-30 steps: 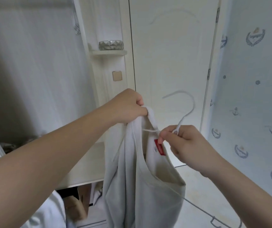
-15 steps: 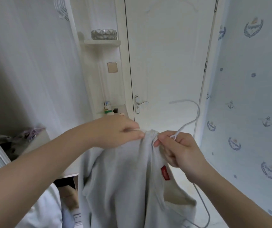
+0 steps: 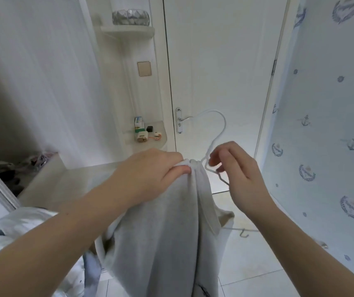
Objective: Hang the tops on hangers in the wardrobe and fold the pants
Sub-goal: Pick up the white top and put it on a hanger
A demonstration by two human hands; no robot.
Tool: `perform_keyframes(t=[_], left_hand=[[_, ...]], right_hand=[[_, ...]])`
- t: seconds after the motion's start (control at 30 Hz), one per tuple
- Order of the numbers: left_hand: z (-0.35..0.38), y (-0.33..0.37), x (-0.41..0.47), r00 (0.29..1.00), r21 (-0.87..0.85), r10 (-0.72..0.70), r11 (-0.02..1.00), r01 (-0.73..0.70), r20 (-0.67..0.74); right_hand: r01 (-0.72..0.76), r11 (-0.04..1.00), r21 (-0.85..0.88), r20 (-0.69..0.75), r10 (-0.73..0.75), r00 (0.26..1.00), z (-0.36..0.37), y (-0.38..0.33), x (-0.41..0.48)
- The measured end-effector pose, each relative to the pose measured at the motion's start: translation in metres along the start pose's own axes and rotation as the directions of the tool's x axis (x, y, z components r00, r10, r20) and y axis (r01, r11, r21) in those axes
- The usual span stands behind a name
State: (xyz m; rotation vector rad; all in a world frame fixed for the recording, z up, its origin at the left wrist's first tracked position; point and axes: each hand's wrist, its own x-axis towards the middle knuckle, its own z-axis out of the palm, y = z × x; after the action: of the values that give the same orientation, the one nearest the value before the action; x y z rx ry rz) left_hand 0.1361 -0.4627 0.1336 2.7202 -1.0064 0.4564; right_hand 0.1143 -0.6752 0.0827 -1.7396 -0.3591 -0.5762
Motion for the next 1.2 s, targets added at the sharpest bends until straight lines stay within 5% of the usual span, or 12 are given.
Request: perform_keyframes(t=[0.13,0.3,0.5,0.6,0.7,0.8,0.97,1.1,1.2], left_hand=[[0.019,-0.017,-0.016,0.976,-0.206,-0.168,0.969,0.138,-0.136],[0.046,-0.016,-0.034,0.916,-0.353,-0.295,0.916,0.189,-0.273],[0.085,-0.021,-0.064,0.867,-0.480,-0.447,0.824,0.303,-0.221],[0.097,-0.026,-0.080,0.854,-0.486,-0.492,0.795,0.364,-0.166],[0.102,-0.029,-0.096,0.842,-0.494,-0.523,0.771,0.402,-0.132],[0.099,-0.037,-0.111,0.831,-0.481,-0.542,0.765,0.429,-0.121],[0.095,-0.052,-0.140,0.822,-0.452,-0.569,0.743,0.493,-0.038],[0.097,-0.061,-0.165,0.813,-0.438,-0.579,0.716,0.544,0.062],[0.098,-0.066,-0.180,0.819,-0.410,-0.548,0.716,0.565,0.172]], right_hand=[[0.115,0.969,-0.221,-0.056,-0.131,0.990,-0.005,0.031,-0.036],[-0.014,0.974,-0.224,0.324,0.088,0.942,0.033,0.052,-0.052],[-0.273,0.945,-0.179,0.300,0.317,0.900,0.060,0.078,-0.062],[-0.328,0.875,-0.356,0.500,0.475,0.724,0.059,0.106,-0.072],[-0.184,0.757,-0.627,0.594,0.618,0.515,0.063,0.136,-0.091],[0.047,0.633,-0.773,0.548,0.628,0.552,0.064,0.166,-0.114],[0.199,0.539,-0.818,0.537,0.593,0.600,0.048,0.194,-0.134],[0.140,0.536,-0.832,0.496,0.606,0.622,0.029,0.205,-0.139],[0.002,0.676,-0.737,0.518,0.562,0.645,0.017,0.199,-0.135]])
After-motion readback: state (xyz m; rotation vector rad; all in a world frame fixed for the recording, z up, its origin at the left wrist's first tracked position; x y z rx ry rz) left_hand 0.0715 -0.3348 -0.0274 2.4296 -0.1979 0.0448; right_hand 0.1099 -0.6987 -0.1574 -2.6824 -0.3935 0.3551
